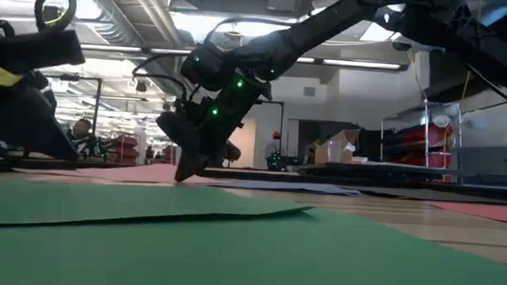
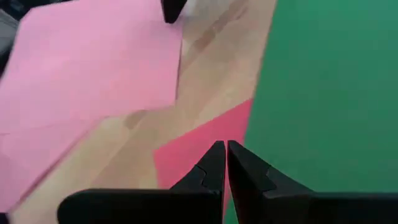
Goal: Organize paper
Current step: Stack the pink paper on top of the other pink papers on the table
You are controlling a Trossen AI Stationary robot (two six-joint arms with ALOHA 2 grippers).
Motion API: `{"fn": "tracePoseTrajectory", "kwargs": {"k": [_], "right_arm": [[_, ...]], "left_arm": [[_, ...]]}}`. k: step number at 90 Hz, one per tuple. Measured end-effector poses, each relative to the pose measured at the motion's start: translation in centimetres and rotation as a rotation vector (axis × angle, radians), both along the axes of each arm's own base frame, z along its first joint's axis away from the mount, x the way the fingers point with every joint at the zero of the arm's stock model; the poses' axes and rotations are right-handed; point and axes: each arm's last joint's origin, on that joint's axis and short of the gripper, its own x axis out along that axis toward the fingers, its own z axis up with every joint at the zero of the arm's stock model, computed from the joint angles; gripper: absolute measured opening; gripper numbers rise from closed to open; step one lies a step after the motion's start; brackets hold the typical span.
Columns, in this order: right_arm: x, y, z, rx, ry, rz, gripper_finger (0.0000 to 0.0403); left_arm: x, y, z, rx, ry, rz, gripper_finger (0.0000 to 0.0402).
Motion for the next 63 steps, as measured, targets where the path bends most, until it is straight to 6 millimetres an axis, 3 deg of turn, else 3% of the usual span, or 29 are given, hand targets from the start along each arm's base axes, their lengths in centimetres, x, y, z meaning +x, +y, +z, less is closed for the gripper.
{"fn": "tracePoseTrajectory", "kwargs": {"k": [15, 26, 42, 53, 63], "right_arm": [[0.5, 0.5, 0.0, 0.118, -0.068, 0.093, 0.0000], [0.9, 0.7, 0.6, 0.108, -0.127, 0.103, 0.0000], [0.7, 0.6, 4.3, 0.054, -0.203, 0.097, 0.0000], [-0.2, 0.6, 5.9, 0.004, -0.148, 0.104, 0.0000], [-1.4, 0.4, 5.9, -0.090, -0.010, 0.031, 0.0000]], "left_arm": [[0.1, -0.1, 0.0, -0.011, -0.011, -0.001, 0.0000], [0.1, -0.1, 0.0, -0.008, -0.008, -0.002, 0.0000], [0.1, -0.1, 0.0, 0.001, 0.006, -0.014, 0.0000], [0.2, 0.3, -0.5, -0.015, -0.011, -0.003, 0.0000], [0.3, 0.7, -1.5, -0.056, -0.048, -0.012, 0.0000]]}}
